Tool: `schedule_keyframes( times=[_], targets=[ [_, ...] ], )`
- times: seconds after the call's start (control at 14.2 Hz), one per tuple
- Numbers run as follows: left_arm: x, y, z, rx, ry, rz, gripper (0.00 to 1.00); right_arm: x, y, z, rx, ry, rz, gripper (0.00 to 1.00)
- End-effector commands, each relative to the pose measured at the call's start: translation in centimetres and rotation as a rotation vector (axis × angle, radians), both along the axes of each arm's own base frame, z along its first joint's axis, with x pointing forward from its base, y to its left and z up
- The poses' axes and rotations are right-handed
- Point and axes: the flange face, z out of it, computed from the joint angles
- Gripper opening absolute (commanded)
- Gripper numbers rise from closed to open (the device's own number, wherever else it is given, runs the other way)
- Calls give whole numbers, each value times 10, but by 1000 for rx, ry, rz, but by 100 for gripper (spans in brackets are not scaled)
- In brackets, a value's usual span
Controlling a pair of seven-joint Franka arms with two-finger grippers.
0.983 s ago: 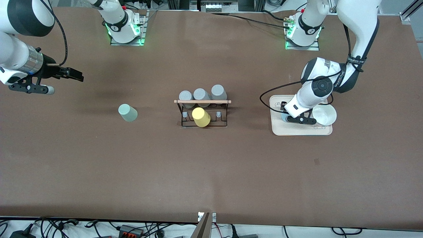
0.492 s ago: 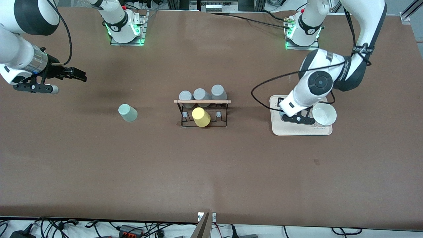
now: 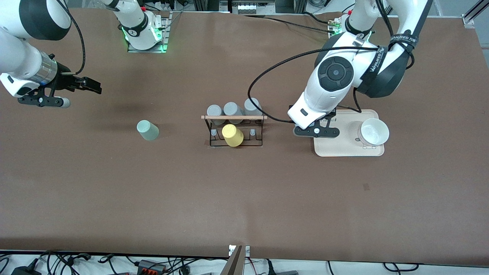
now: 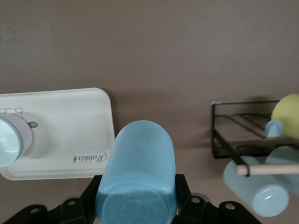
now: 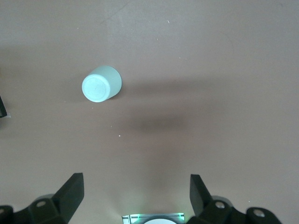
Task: Hang scattered cups on rack with three cups
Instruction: 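Carry the blue cup with the left gripper to the rack beside the yellow cup, then hang the blue cup with the left gripper while the right gripper reaches the teal cup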
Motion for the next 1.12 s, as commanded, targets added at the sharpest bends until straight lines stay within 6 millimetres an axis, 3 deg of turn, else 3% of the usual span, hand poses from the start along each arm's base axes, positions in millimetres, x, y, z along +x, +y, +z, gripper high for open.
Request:
schedule_keyframes(
  times=[0.0,0.14,0.42,0.91,1.05],
  targets=[
    [10,-25,16,-61,6,20,10,-8,4,3,-6,-24,23,100],
    [7,-61,10,-83,3,10,10,-8,4,2,-4,-21,35,100],
    [9,-107,-8,-100,3,31,11,-8,0,0,5,-18,76,100],
    [1,-137,-29,-87,-61,31,11,-4,-6,1,6,-30,68,100],
    [2,-137,-37,-79,-57,28,11,1,-5,-13,5,-42,71,100]
  ],
)
